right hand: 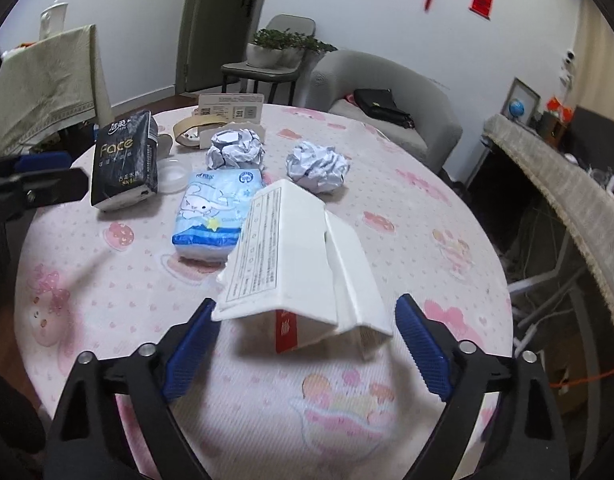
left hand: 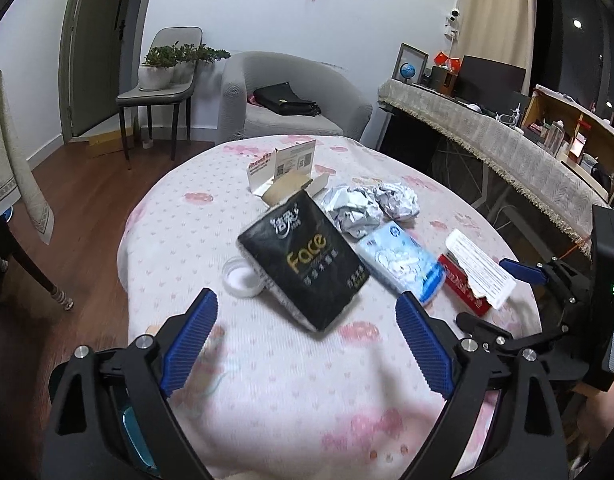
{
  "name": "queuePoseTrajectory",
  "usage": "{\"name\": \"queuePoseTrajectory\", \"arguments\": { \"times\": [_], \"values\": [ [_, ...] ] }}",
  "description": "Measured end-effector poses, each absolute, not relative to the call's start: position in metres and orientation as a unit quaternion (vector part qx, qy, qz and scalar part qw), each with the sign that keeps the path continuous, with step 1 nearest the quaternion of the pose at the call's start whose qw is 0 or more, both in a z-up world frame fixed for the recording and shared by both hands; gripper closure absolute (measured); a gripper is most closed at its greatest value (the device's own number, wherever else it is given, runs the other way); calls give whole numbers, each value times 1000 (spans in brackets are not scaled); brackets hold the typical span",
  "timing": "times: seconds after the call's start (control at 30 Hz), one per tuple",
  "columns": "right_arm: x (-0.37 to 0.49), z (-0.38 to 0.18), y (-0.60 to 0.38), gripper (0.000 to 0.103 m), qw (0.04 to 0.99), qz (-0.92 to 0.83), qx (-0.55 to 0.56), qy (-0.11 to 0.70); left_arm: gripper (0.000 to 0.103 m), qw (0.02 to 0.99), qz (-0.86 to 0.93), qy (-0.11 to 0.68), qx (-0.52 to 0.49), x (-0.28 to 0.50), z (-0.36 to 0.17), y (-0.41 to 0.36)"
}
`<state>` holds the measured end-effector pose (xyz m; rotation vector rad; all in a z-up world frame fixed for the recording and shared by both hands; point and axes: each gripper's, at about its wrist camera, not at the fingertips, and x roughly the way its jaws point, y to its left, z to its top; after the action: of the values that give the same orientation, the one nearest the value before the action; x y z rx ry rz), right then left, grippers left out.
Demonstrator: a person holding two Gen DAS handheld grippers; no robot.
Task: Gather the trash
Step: 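Grasp the black Face tissue pack with the left gripper while the right grasps the white box, then carry both held items over the teal bin and open both grippers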
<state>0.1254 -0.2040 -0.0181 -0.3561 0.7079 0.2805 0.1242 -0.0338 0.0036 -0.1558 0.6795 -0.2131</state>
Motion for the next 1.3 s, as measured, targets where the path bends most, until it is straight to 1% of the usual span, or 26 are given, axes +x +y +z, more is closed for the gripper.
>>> {"name": "queuePoseTrajectory", "arguments": {
  "times": [0.17,0.23,0.27,0.3,0.4,0.53,0.73,0.9,0.93,0.97,1.0,1.07,1.17,1.23,1.3],
  "values": [
    [141,-11,-208,13,915,143,-148,346,10,931,-106,338,-85,138,4,-36],
    [148,-11,-210,33,912,148,-144,354,10,930,-106,341,-83,143,5,-39],
    [150,-11,-211,35,912,146,-145,354,10,930,-107,341,-82,146,5,-39],
    [152,-11,-212,38,912,147,-144,354,10,930,-108,341,-83,148,6,-40],
    [160,-9,-221,57,912,155,-122,360,10,929,-105,345,-79,154,7,-44],
    [163,-8,-224,58,913,158,-115,358,10,928,-85,352,-84,162,5,-44],
    [161,-2,-226,58,916,167,-110,348,19,926,-55,366,-78,175,2,-47],
    [161,2,-228,58,918,168,-104,342,20,922,-45,379,-70,185,-4,-48],
    [160,4,-228,58,920,168,-103,339,27,921,-42,382,-63,186,-6,-49],
    [160,6,-229,58,921,169,-100,337,36,920,-42,385,-58,187,-8,-49],
    [159,8,-229,58,921,170,-98,336,40,920,-41,386,-56,186,-8,-50],
    [157,12,-228,58,923,170,-95,331,55,921,-40,386,-46,184,-9,-50],
    [155,17,-227,58,925,174,-86,326,62,923,-48,378,-55,179,-5,-45],
    [154,20,-224,58,927,176,-83,322,64,927,-65,363,-70,174,3,-41],
    [152,24,-219,58,928,179,-80,317,66,935,-70,342,-65,167,13,-40]
  ]
}}
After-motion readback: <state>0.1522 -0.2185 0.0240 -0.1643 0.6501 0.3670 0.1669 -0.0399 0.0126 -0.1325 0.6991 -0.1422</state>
